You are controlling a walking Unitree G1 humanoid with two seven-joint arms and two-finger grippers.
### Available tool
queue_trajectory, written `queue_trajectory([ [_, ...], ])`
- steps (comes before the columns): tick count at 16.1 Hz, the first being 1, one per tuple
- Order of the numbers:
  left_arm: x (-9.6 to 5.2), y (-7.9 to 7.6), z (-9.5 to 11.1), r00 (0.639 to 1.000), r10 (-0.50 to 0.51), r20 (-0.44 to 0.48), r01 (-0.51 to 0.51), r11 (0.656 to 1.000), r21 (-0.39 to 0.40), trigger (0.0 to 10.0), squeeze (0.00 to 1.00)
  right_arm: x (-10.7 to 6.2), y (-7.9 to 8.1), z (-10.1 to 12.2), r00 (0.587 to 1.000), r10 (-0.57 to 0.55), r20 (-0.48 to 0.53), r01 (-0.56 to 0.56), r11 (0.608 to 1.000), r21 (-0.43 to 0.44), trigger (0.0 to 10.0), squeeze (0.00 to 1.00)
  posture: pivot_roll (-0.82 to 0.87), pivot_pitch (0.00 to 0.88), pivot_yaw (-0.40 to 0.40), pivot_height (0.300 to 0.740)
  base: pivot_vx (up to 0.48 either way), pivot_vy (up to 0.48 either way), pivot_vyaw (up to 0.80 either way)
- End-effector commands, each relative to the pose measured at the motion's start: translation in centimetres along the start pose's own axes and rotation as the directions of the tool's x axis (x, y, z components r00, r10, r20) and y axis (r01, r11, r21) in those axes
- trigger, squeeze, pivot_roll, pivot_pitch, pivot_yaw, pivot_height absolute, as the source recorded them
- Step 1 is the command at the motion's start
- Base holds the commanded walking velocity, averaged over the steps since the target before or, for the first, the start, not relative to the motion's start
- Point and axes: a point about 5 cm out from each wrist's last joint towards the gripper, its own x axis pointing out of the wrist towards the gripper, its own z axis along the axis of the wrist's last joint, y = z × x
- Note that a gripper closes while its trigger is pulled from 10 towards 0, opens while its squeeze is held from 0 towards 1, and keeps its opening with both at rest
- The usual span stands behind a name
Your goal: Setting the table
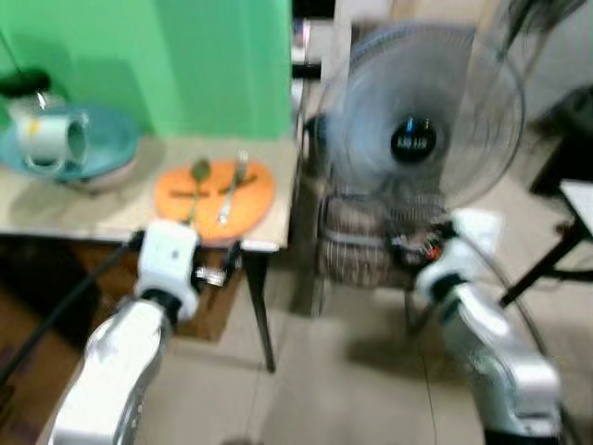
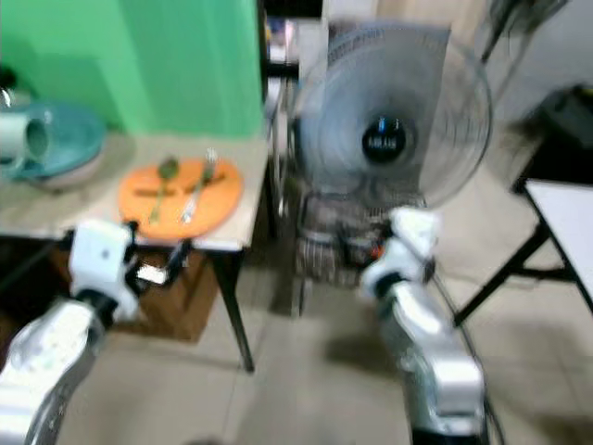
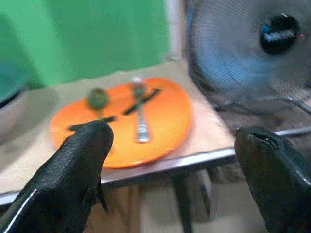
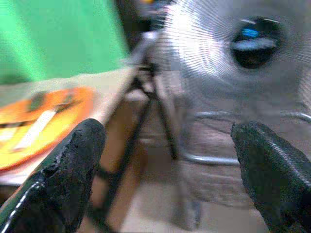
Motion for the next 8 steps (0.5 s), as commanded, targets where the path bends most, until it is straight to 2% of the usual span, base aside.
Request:
queue_trajectory([
  [1,0.0,-0.2,0.6,1.0,0.012,0.028,-0.012,1.0,-0.009,10.0,0.0,0.1,-0.3,0.6,1.0,0.018,0.011,-0.017,1.0,-0.02,10.0,0.0,0.11,0.0,0.027,0.74,0.0,0.0,0.0],
  [3,0.1,-0.2,0.9,0.998,0.036,0.044,-0.035,0.999,-0.021,10.0,0.0,0.3,-0.1,0.8,0.998,0.063,0.003,-0.063,0.997,-0.038,10.0,0.0,0.12,0.0,0.023,0.74,0.0,0.0,0.8],
  [5,0.1,0.1,1.2,0.996,0.065,0.065,-0.064,0.998,-0.018,10.0,0.0,0.6,0.6,0.7,0.987,0.159,-0.029,-0.161,0.986,-0.05,10.0,0.0,0.12,0.0,0.018,0.74,0.0,0.0,0.8],
  [8,-0.2,0.2,1.2,0.996,0.067,0.065,-0.066,0.998,-0.01,10.0,0.0,0.8,0.6,0.5,0.982,0.182,-0.051,-0.185,0.98,-0.069,10.0,0.0,0.13,0.0,0.01,0.74,0.285,0.0,0.8],
])
